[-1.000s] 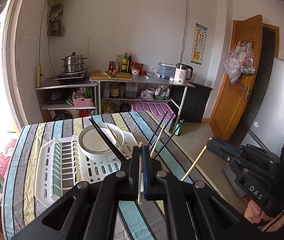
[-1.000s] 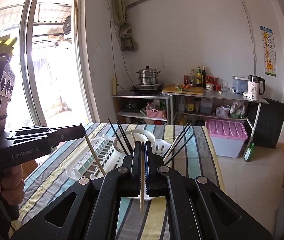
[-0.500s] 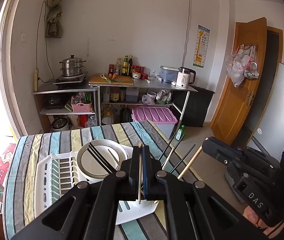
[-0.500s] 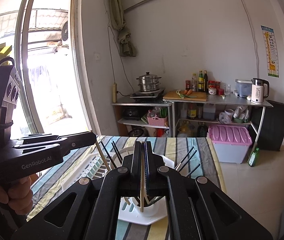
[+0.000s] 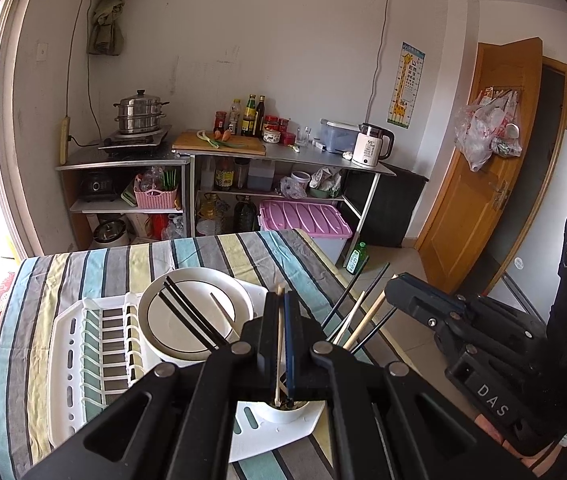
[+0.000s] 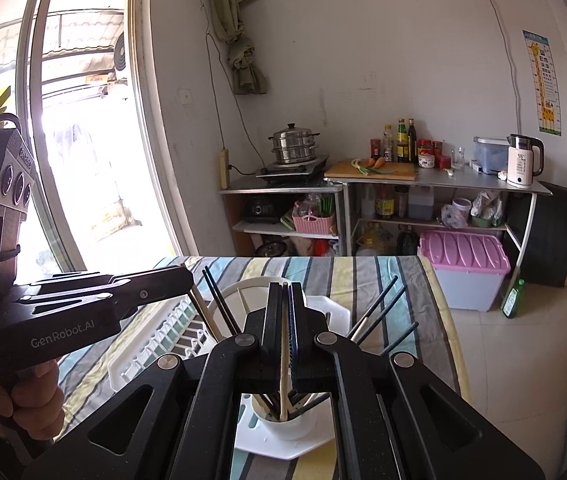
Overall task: Organize utensils
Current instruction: 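Lower the wooden chopsticks into the white cup and open both tools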
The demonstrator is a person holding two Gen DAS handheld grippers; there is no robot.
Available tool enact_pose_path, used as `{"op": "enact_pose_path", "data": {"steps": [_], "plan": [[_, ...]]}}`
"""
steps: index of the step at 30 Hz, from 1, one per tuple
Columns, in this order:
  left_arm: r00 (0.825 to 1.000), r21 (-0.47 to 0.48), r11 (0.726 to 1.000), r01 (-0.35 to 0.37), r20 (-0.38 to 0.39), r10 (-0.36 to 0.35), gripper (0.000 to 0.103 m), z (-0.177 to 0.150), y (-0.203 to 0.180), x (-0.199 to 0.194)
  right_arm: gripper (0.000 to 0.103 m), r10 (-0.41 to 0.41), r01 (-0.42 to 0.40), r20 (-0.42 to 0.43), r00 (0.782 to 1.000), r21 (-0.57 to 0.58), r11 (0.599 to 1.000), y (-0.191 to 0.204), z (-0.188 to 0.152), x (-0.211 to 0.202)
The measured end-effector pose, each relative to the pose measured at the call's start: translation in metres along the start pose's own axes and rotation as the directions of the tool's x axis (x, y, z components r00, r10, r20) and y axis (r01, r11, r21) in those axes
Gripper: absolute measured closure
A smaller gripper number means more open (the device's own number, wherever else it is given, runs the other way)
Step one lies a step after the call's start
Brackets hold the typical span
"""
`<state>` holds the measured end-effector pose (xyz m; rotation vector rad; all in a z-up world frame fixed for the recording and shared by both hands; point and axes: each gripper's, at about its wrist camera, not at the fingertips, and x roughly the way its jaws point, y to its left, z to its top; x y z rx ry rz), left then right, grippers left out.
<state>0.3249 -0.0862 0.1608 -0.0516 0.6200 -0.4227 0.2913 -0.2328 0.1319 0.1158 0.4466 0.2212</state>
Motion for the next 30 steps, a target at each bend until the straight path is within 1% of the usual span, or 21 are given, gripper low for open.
{"op": "enact_pose_path", "data": {"steps": [5, 10, 11, 13, 15, 17, 19, 22, 25, 27, 28, 30], "plan": [[0.999, -0.023, 1.0, -0.001, -0.041, 0.0, 0.1, -0.012, 0.007, 0.016, 0.101, 0.0, 0.0, -0.039, 0.999, 0.015, 1.0, -0.006, -0.013, 0.012], [0.997, -0.037, 0.999, -0.008, -0.077, 0.005, 0.1, -0.024, 0.011, 0.03, 0.101, -0.007, 0.008, -0.058, 0.998, 0.017, 1.0, -0.01, -0.02, 0.018], [0.997, -0.039, 0.999, -0.012, -0.078, 0.009, 0.103, -0.026, 0.012, 0.032, 0.101, -0.011, 0.012, -0.059, 0.998, 0.016, 1.0, -0.011, -0.021, 0.018], [0.996, -0.045, 0.999, -0.015, -0.093, 0.01, 0.103, -0.029, 0.014, 0.036, 0.101, -0.01, 0.012, -0.071, 0.997, 0.021, 1.0, -0.014, -0.023, 0.02], [0.994, -0.044, 0.999, -0.025, -0.104, 0.021, 0.103, -0.032, 0.015, 0.04, 0.101, -0.024, 0.025, -0.067, 0.997, 0.017, 1.0, -0.016, -0.024, 0.02], [0.993, -0.047, 0.998, -0.03, -0.113, 0.025, 0.103, -0.035, 0.016, 0.043, 0.101, -0.021, 0.023, -0.069, 0.997, 0.025, 0.999, -0.019, -0.023, 0.019], [0.993, -0.046, 0.998, -0.039, -0.113, 0.033, 0.103, -0.036, 0.017, 0.043, 0.101, -0.02, 0.021, -0.072, 0.997, 0.026, 0.999, -0.02, -0.021, 0.021], [0.994, -0.051, 0.998, -0.035, -0.102, 0.03, 0.103, -0.036, 0.018, 0.039, 0.101, 0.006, -0.003, -0.077, 0.997, 0.041, 0.999, -0.023, -0.021, 0.02], [0.996, -0.048, 0.998, -0.04, -0.087, 0.035, 0.103, -0.034, 0.019, 0.035, 0.1, 0.002, 0.001, -0.09, 0.996, 0.036, 0.999, -0.022, -0.022, 0.02], [0.996, -0.053, 0.998, -0.041, -0.078, 0.037, 0.103, -0.035, 0.02, 0.031, 0.094, -0.004, 0.007, -0.089, 0.996, 0.03, 1.0, -0.022, -0.023, 0.017], [0.997, -0.055, 0.998, -0.042, -0.073, 0.038, 0.103, -0.036, 0.02, 0.029, 0.086, -0.005, 0.007, -0.084, 0.996, 0.031, 0.999, -0.021, -0.025, 0.015], [0.997, -0.054, 0.997, -0.05, -0.061, 0.046, 0.103, -0.039, 0.02, 0.023, 0.084, 0.006, -0.003, -0.075, 0.997, 0.035, 0.999, -0.022, -0.027, 0.01]]}}
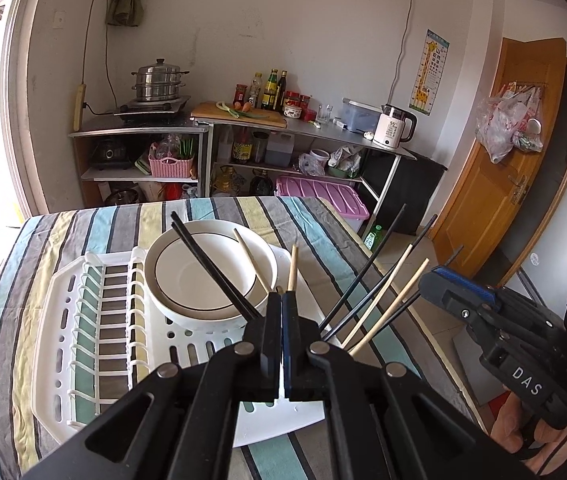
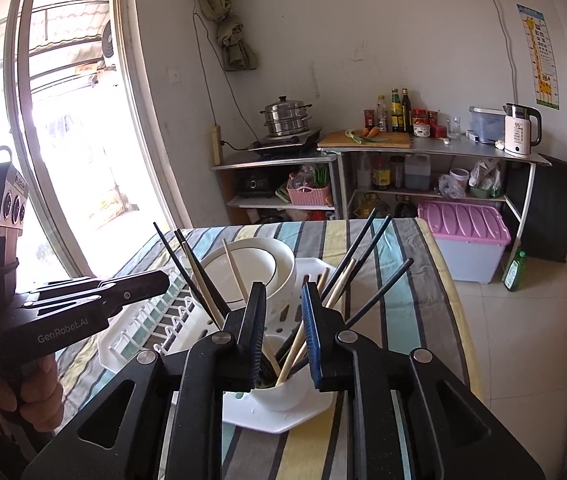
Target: Organize utensils
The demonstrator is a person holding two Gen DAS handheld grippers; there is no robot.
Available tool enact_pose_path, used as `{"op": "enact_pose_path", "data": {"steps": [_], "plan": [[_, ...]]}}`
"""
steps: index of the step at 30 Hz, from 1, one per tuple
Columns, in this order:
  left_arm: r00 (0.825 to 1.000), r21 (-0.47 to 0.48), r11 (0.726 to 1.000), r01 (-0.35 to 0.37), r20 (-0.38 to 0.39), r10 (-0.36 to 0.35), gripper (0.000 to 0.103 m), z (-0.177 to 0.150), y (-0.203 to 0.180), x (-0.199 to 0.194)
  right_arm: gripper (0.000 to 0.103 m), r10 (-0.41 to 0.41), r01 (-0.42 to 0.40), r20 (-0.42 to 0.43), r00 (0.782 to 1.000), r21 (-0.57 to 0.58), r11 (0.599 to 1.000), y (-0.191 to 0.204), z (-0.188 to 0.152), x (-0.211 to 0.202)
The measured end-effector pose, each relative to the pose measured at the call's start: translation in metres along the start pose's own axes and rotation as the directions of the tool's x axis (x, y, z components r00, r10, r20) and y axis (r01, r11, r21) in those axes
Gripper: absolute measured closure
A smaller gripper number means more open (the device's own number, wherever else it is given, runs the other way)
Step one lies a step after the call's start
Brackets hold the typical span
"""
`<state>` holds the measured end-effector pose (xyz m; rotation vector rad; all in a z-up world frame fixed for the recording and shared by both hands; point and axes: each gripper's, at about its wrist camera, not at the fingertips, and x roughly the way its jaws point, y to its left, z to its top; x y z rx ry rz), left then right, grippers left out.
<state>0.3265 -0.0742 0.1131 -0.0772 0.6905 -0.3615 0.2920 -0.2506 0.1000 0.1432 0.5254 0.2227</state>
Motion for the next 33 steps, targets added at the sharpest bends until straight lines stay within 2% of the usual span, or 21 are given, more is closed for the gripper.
{"op": "enact_pose_path", "data": {"steps": [5, 9, 15, 22, 29, 33], "plan": [[0.999, 0.014, 1.0, -0.018, 0.027, 0.018, 0.102, -0.022, -0.001, -0.018, 0.084, -0.005, 0.005, 0.019, 1.0, -0.024, 1.0, 0.007, -0.012, -0.02], [0.999, 0.029, 0.999, -0.021, 0.046, 0.019, 0.101, -0.051, -0.003, -0.037, 0.084, 0.004, -0.003, 0.035, 0.999, -0.025, 1.0, 0.011, -0.026, -0.041], [0.997, 0.048, 0.998, -0.044, 0.071, 0.04, 0.093, -0.101, -0.009, -0.068, 0.081, -0.01, 0.011, 0.045, 0.999, -0.027, 1.0, 0.018, -0.064, -0.075], [0.992, 0.022, 0.996, -0.081, 0.096, 0.078, 0.083, -0.156, -0.013, -0.101, 0.078, -0.031, 0.033, 0.038, 0.999, -0.041, 0.999, 0.035, -0.115, -0.11], [0.98, 0.022, 0.988, -0.153, 0.135, 0.149, 0.083, -0.199, -0.026, -0.132, 0.077, -0.066, 0.068, 0.041, 0.997, -0.045, 0.997, 0.05, -0.154, -0.139], [0.976, 0.016, 0.988, -0.153, 0.157, 0.148, 0.083, -0.217, -0.029, -0.15, 0.077, -0.069, 0.071, 0.046, 0.997, -0.038, 0.997, 0.057, -0.169, -0.153]]}}
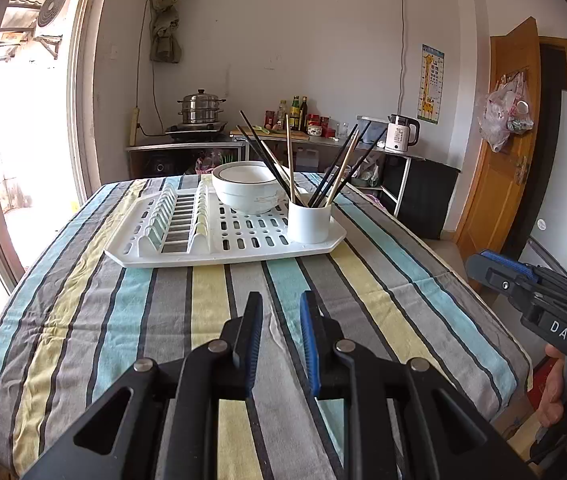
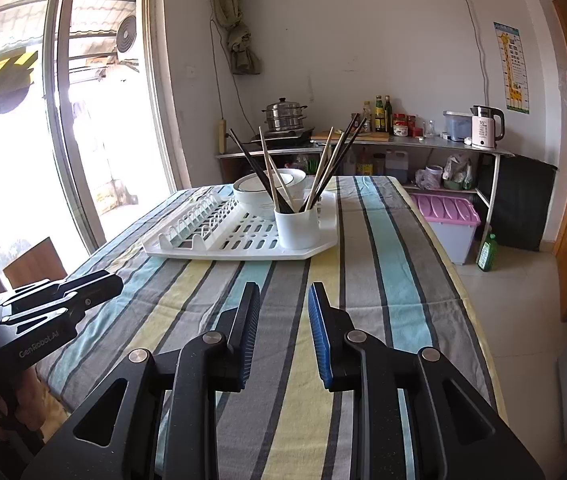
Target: Organize utensils
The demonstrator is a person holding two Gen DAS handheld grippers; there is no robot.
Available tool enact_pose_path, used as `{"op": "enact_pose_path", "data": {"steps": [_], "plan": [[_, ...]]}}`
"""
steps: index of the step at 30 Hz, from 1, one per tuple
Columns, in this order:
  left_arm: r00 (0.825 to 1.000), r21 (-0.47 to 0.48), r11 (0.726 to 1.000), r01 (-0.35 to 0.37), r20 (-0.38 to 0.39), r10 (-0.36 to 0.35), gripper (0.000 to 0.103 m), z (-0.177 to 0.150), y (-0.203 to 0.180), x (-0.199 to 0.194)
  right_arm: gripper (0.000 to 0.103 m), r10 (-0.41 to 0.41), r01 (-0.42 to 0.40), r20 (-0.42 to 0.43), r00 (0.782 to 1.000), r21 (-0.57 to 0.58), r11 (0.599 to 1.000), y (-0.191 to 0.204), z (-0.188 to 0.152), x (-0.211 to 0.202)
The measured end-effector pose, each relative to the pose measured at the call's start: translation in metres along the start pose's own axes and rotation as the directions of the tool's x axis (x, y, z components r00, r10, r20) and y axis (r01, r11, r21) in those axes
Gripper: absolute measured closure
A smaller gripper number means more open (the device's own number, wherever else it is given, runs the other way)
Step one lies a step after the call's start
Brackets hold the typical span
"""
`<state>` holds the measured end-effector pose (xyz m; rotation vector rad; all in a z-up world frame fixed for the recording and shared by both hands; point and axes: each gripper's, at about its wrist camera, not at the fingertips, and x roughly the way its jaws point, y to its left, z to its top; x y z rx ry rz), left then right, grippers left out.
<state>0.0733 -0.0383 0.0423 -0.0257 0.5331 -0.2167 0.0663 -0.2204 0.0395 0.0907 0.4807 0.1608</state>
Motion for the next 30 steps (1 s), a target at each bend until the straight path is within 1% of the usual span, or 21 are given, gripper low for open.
{"op": "enact_pose_path", "data": {"steps": [6, 11, 19, 30], "plan": [[0.999, 0.009, 1.0, -0.028, 0.016, 0.028, 0.083, -0.021, -0.003, -0.022, 0.077, -0.012, 0.012, 0.006, 1.0, -0.026, 1.0, 0.014, -0.02, -0.019], [0.999, -0.011, 0.999, -0.044, 0.022, 0.044, 0.083, -0.031, 0.001, -0.032, 0.077, -0.02, 0.02, 0.004, 1.0, -0.052, 0.998, 0.02, -0.032, -0.026], [0.997, -0.015, 0.997, -0.073, 0.027, 0.074, 0.083, -0.036, 0.002, -0.036, 0.077, -0.023, 0.023, -0.002, 1.0, -0.061, 0.998, 0.022, -0.036, -0.025], [0.997, -0.015, 0.997, -0.074, 0.013, 0.074, 0.083, -0.037, 0.0, -0.03, 0.077, -0.024, 0.024, 0.002, 1.0, -0.062, 0.998, 0.022, -0.036, -0.025]]}}
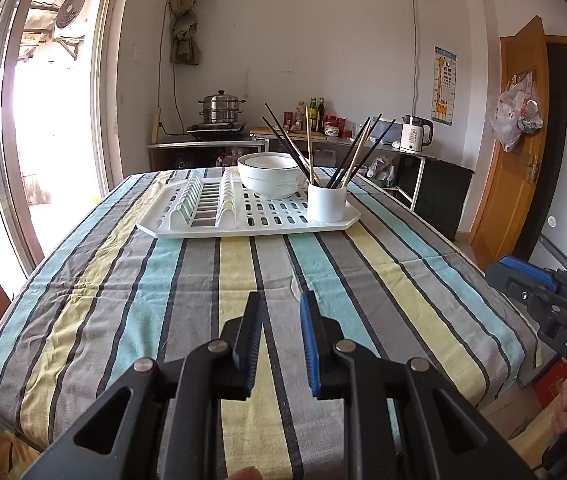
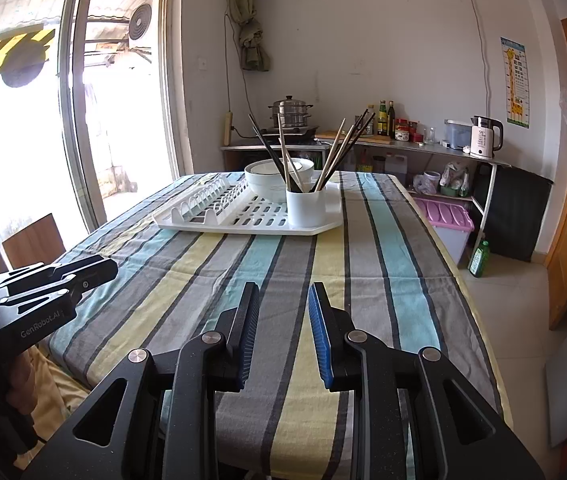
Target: Organize utensils
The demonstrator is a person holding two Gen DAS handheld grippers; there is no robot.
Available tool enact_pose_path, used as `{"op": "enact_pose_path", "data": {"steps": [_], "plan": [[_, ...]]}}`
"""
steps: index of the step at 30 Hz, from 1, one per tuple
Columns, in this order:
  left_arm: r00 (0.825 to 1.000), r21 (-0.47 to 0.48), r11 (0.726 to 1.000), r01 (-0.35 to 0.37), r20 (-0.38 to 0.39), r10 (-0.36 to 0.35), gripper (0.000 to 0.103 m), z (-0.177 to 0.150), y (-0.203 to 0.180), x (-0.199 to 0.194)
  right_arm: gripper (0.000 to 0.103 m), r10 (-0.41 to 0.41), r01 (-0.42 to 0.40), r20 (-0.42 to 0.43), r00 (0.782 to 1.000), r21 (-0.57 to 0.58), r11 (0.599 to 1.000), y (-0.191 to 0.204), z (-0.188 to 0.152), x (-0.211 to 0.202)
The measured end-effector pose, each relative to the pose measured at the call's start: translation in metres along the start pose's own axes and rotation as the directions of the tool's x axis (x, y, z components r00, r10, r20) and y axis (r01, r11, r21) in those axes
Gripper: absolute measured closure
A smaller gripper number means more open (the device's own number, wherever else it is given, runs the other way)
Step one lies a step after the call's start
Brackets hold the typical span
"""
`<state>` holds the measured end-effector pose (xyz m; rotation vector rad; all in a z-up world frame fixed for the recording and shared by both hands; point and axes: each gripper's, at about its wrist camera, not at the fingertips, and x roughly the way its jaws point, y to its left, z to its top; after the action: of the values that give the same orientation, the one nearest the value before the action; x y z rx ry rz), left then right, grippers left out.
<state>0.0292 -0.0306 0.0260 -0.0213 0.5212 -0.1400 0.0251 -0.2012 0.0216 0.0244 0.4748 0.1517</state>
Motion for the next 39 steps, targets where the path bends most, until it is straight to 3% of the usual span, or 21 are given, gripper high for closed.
{"op": "enact_pose_path", "data": {"steps": [39], "plan": [[1.0, 0.012, 1.0, 0.004, -0.008, -0.003, 0.083, -0.0016, -0.0018, 0.0014, 0.077, 0.003, -0.004, -0.005, 1.0, -0.003, 1.0, 0.0, -0.0008, -0.0013]]}}
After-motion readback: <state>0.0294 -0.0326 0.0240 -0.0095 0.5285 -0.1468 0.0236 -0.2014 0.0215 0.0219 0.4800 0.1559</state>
